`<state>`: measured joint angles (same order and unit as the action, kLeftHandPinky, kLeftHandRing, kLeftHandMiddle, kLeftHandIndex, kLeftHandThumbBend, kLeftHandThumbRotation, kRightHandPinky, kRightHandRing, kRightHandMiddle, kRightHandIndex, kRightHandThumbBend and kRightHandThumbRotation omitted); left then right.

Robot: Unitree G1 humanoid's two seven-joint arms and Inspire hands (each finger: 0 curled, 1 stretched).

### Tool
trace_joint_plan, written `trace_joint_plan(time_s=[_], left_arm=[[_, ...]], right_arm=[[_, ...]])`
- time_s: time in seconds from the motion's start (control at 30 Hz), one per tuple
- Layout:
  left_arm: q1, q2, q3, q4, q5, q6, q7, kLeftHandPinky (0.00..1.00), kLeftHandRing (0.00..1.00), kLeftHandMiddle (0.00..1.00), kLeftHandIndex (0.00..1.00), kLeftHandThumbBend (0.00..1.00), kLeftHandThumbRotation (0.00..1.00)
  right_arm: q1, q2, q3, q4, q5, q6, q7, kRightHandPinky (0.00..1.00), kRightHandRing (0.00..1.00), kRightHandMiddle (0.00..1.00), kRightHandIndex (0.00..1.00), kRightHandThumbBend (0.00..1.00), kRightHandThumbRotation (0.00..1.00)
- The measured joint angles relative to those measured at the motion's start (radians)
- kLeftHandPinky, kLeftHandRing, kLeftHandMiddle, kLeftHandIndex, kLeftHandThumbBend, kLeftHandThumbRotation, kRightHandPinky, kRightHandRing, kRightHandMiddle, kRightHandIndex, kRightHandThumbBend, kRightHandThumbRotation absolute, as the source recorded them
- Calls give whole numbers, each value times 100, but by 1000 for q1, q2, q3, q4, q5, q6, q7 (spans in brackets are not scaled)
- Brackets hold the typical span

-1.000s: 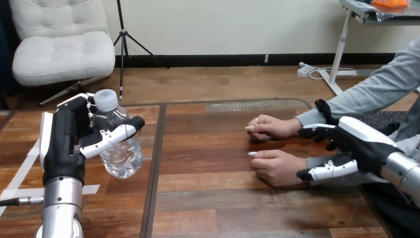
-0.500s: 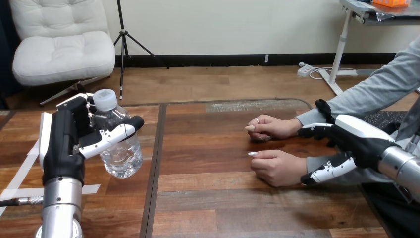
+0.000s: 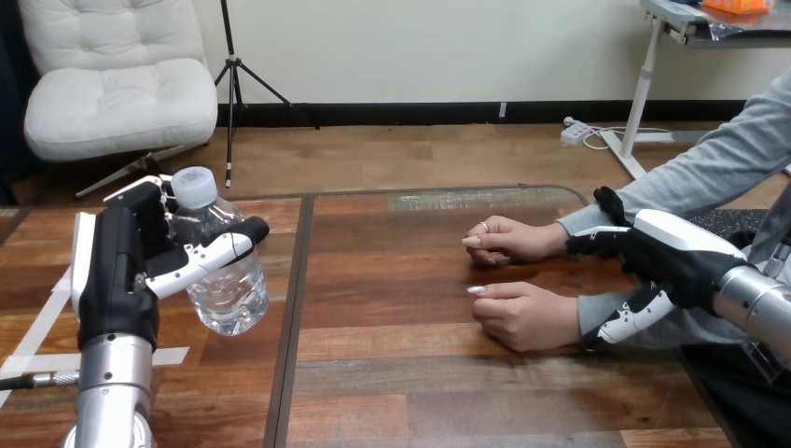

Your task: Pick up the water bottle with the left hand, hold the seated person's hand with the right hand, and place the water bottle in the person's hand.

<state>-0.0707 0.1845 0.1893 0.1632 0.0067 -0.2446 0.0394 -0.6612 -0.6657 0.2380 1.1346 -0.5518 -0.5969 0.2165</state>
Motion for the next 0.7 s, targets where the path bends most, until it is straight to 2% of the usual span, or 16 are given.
trace_joint_plan(time_s=[0.27,0.7], left_arm=[[3,0,4,0,-3,0,-3,28,33,39,39,72,0],[7,0,13,-1,-6,0,-11,28,34,39,39,71,0]], right_arm=[[-25,0,19,19,-9,18,0,78,87,88,85,100,5],[-59,0,64,29,-48,66,-1,72,83,87,85,100,7]])
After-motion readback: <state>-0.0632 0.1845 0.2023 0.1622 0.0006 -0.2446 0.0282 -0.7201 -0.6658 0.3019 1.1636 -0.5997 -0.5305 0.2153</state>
